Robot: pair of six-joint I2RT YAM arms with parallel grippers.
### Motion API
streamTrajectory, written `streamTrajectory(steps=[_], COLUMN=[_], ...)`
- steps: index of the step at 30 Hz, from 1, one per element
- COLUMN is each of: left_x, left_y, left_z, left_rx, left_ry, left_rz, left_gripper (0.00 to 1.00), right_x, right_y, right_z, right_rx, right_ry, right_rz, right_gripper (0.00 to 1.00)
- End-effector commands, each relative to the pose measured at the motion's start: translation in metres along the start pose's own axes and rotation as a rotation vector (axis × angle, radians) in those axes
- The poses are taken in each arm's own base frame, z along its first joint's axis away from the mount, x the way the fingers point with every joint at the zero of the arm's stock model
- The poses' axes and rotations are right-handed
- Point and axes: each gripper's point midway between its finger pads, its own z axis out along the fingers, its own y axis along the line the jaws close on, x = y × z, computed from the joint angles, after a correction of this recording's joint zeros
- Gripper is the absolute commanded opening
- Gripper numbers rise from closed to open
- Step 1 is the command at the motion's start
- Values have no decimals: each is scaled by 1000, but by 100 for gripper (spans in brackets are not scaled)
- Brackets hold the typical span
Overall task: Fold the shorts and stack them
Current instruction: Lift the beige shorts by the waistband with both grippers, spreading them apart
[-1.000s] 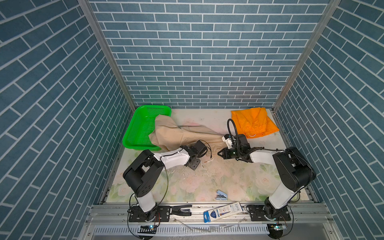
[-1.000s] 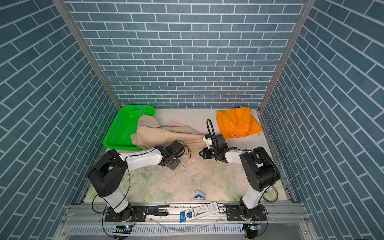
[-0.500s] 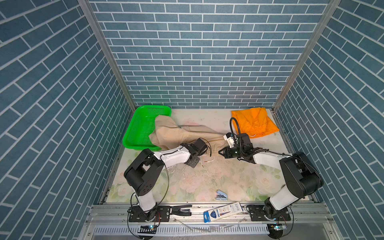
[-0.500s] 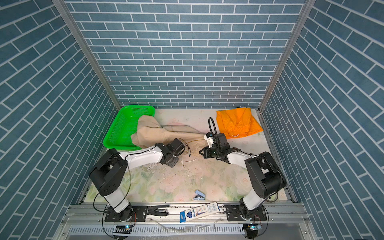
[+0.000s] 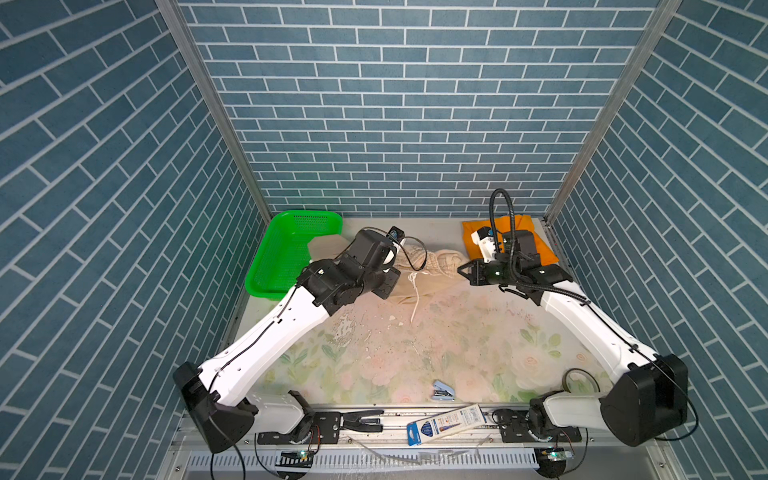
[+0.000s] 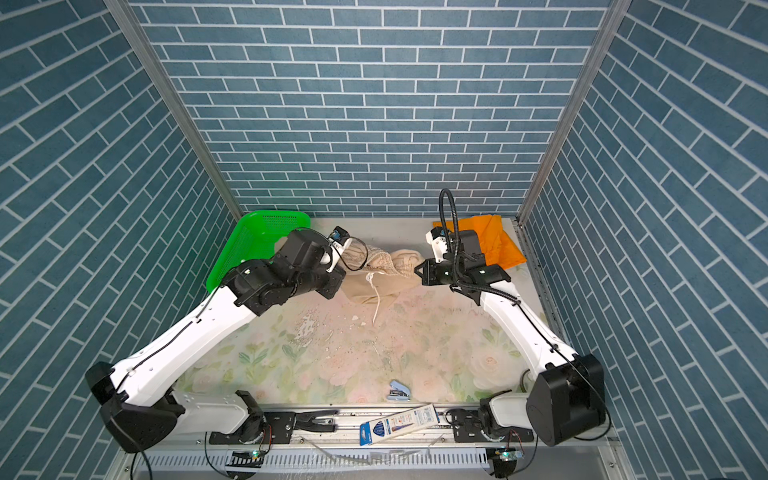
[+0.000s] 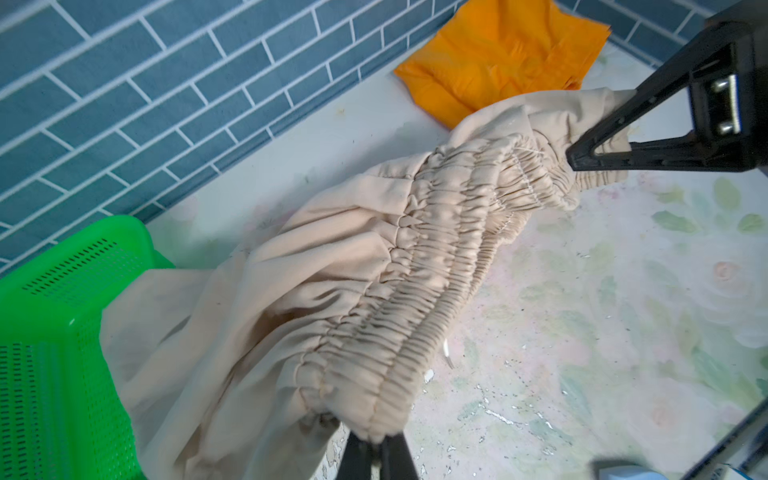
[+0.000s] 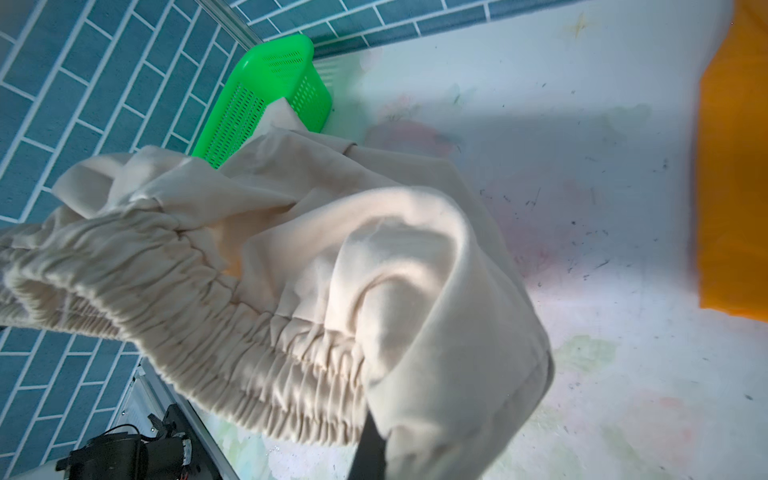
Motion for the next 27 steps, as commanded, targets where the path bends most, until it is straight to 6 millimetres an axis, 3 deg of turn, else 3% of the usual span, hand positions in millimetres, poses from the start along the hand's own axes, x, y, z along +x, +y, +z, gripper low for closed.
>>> streamTrajectory(steps=[1,6,10,13,18,22,27], left_x=[-5,-35,-56,-68,-86,-93,-98], left_y=[3,20,-5,-24,-13,-42,-34], left_z=[-31,-74,-94,-113,-152,-186,-219], left_rx=[29,26,197,321,279,470,444], left_ry=[-3,-59,-103,-159,-244,-293,-393], left_rz=[35,-18,-20,-5,21,63,74], left_gripper=[0,0,0,0,0,0,0], right_x=[-4,-46,-69,-78,-97,-107,-110], right_y=[4,28,63,85,107,130,135], right_z=[-38,-92,-114,-128,-165,-193,-204], right_rx=[77,68,-67,-150,-162,-214,-210], right_ry=[17,-143,-203,-214,-290,-352,-375], right_rz=[-14,-23,-43,-62,-136,-189,-210], right_gripper=[0,0,0,0,0,0,0])
